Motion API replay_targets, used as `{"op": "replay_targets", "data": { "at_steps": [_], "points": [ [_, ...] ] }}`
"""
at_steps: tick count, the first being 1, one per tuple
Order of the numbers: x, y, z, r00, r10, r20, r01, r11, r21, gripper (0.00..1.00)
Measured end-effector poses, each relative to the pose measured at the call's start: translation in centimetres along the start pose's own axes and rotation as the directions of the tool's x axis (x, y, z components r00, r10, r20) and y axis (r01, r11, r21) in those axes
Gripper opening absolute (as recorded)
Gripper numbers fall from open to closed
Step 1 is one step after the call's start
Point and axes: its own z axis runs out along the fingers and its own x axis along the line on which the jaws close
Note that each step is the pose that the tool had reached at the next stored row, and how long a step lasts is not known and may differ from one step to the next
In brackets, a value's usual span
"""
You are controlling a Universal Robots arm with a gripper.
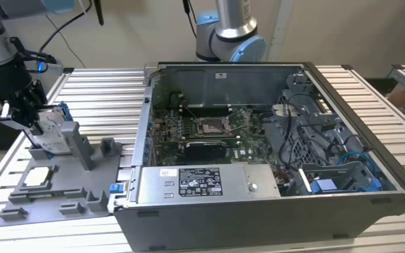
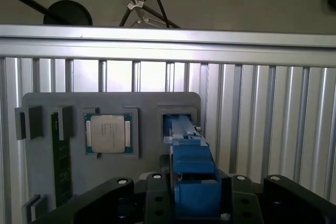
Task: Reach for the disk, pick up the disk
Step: 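Pick up the disk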
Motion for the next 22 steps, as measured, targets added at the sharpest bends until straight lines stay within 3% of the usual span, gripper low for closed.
{"op": "replay_targets", "data": {
  "at_steps": [12,22],
  "points": [
    [0.00,0.00,-0.16,1.0000,0.000,0.0007,0.000,1.0000,0.0010,0.00],
    [-0.01,-0.02,-2.25,1.0000,0.000,0.0000,0.000,1.0000,0.0000,0.00]
  ]
}}
